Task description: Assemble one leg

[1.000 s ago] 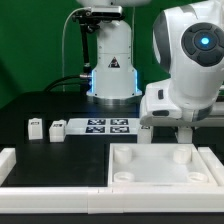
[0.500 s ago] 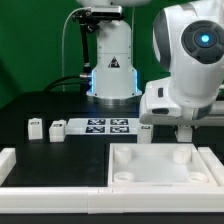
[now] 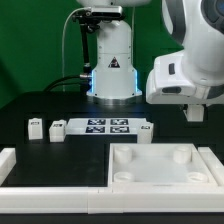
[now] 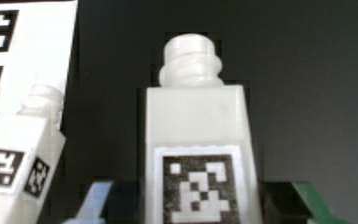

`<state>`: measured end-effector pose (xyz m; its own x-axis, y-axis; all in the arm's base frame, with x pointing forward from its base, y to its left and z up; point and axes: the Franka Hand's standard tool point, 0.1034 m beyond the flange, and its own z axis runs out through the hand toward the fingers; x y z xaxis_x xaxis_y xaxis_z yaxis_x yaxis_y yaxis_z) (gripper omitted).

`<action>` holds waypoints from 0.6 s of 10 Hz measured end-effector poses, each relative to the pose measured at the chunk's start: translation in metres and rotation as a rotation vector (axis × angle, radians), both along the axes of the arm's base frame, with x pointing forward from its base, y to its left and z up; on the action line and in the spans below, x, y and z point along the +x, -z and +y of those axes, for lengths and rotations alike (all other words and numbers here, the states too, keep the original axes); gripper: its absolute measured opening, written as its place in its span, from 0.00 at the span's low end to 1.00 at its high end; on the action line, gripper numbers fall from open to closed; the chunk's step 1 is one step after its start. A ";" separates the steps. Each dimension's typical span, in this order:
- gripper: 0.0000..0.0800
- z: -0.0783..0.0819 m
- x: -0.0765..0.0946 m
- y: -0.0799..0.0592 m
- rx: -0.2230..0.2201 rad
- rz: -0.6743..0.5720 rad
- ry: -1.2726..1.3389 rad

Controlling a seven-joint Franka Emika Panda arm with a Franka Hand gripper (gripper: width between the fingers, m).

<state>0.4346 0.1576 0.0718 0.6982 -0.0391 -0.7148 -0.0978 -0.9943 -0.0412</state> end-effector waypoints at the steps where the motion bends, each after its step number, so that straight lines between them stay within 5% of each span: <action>1: 0.36 -0.001 -0.003 0.000 -0.001 0.007 -0.001; 2: 0.36 0.000 -0.002 0.000 -0.001 0.003 -0.001; 3: 0.36 0.004 0.013 0.005 0.002 -0.139 0.016; 6: 0.36 -0.003 0.023 -0.003 -0.001 -0.387 0.008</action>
Offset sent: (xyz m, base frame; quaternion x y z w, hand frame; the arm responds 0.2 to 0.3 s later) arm 0.0000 0.0000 0.0000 0.0000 0.2667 0.0000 0.9638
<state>0.4573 0.1545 0.0750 0.9158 -0.0464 -0.3988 -0.0831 -0.9937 -0.0753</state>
